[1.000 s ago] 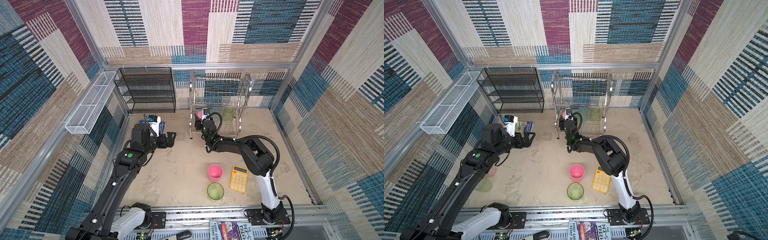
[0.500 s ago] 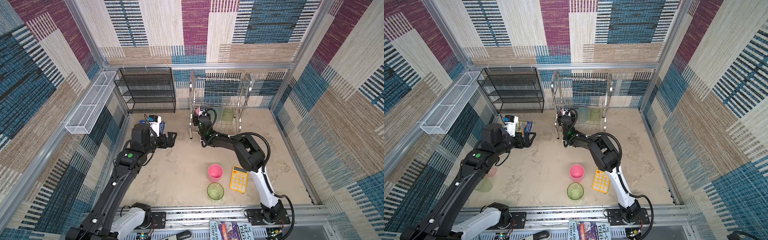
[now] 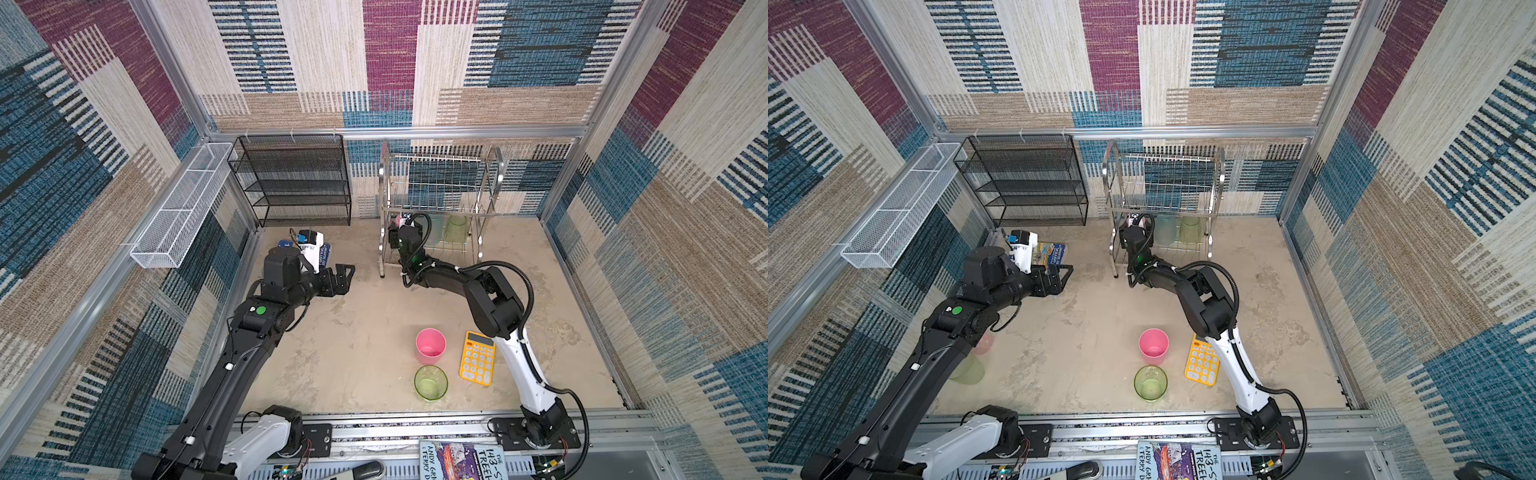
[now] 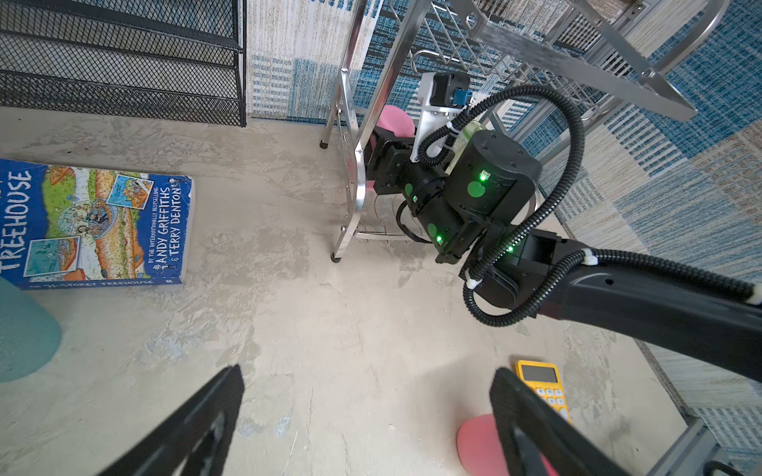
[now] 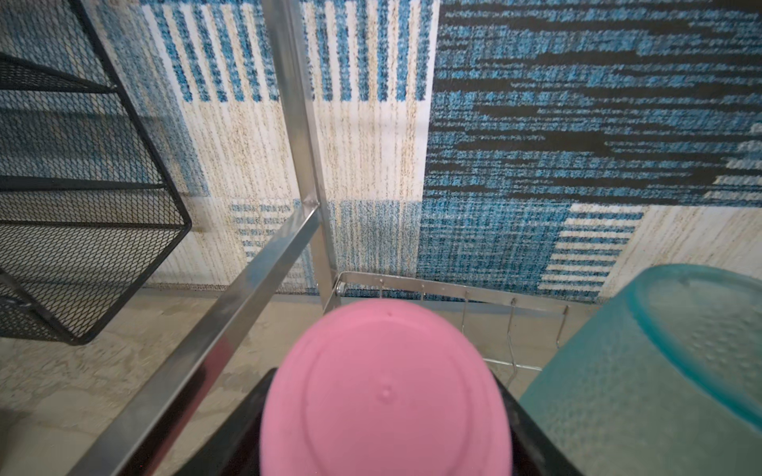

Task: Load the cups into the dish rack
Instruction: 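Move the pink cup with right gripper into the rack's lower tier beside teal cup, then lower the pink cup upright onto the lower tier and open right gripper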

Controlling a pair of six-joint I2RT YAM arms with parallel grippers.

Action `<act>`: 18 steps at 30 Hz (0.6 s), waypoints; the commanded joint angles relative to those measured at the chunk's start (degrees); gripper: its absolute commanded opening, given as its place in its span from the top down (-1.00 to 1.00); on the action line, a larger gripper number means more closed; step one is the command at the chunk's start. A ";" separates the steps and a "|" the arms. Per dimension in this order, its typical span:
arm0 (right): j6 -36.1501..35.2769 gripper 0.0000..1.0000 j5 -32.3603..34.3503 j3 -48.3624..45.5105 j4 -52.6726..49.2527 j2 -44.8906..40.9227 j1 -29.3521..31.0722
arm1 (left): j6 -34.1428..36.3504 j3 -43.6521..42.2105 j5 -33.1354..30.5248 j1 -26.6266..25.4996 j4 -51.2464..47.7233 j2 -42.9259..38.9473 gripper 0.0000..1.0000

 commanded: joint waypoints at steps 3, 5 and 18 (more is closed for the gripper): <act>0.86 -0.20 0.92 6.51 -4.58 3.03 -0.98 | -2.03 -0.09 1.24 0.07 1.72 -0.05 -0.93; 1.06 -0.20 0.96 9.03 -6.06 4.13 -1.38 | -2.03 -0.09 1.25 0.07 1.80 0.02 -0.94; 1.23 -0.26 1.48 27.08 -15.84 13.90 -2.62 | -2.20 -0.08 1.69 0.16 1.86 0.26 -0.93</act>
